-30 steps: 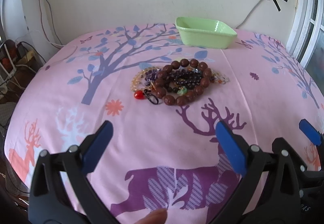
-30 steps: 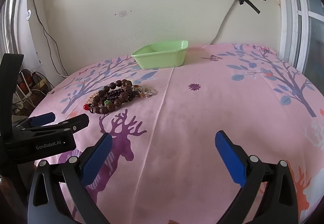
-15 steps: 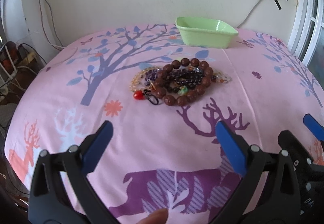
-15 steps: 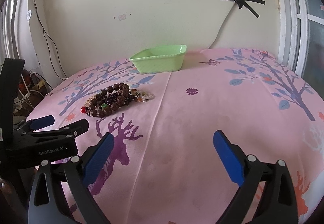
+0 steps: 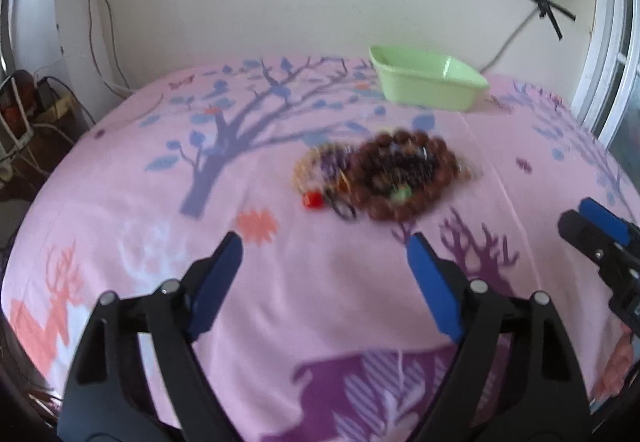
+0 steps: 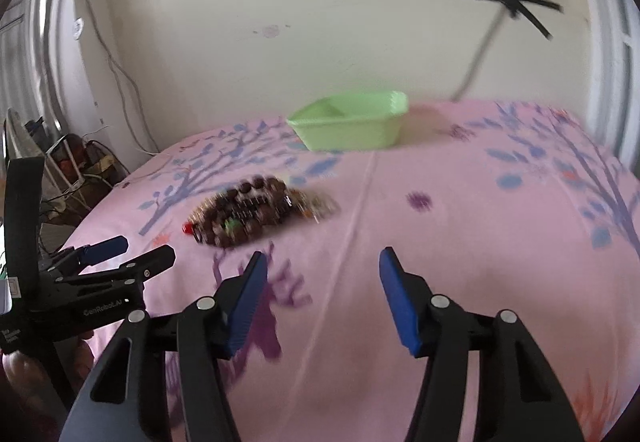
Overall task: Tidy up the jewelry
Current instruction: 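Close both grippers together on the large brown bead bracelet in the pile, then carry the brown bead bracelet with both grippers into the green bowl and open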
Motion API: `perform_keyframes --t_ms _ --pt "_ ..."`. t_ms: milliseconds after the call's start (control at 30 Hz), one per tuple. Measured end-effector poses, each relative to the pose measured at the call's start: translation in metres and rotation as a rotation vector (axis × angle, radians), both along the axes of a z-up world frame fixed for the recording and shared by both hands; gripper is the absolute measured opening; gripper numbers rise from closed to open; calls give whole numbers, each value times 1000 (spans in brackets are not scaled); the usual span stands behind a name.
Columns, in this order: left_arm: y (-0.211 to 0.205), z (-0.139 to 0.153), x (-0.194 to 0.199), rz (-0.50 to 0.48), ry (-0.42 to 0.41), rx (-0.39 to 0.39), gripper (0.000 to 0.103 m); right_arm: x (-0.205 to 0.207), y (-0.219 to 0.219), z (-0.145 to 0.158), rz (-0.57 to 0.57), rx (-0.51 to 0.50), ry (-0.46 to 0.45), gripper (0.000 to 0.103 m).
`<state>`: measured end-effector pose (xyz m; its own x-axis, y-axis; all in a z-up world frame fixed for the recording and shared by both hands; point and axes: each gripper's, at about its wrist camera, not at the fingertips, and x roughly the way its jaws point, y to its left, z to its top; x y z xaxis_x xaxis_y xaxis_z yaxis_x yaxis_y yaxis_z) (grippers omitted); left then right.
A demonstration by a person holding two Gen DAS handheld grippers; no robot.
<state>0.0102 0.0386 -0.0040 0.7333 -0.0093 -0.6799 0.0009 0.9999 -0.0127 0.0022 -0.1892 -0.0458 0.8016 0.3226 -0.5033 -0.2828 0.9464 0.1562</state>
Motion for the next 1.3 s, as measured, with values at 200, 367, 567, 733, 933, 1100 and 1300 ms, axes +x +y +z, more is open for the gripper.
perform_keyframes --t_ms 200,367,567,733,933,1100,1300 --pt "11 4 47 -40 33 -36 65 55 34 12 117 -78 15 25" --pt "-3 1 72 -168 47 -4 45 92 52 5 170 -94 85 16" --pt "-25 -2 97 -286 57 89 34 105 57 -1 200 -100 120 4" --pt "-29 -13 111 -318 117 106 31 115 60 -10 213 -113 155 1" --pt "-28 -11 116 -341 146 72 15 119 60 -7 233 -91 156 0" --pt "-27 21 118 -370 111 -4 15 118 48 22 234 -39 98 0" --pt "-30 69 145 -382 29 -137 15 132 31 65 210 -7 16 0"
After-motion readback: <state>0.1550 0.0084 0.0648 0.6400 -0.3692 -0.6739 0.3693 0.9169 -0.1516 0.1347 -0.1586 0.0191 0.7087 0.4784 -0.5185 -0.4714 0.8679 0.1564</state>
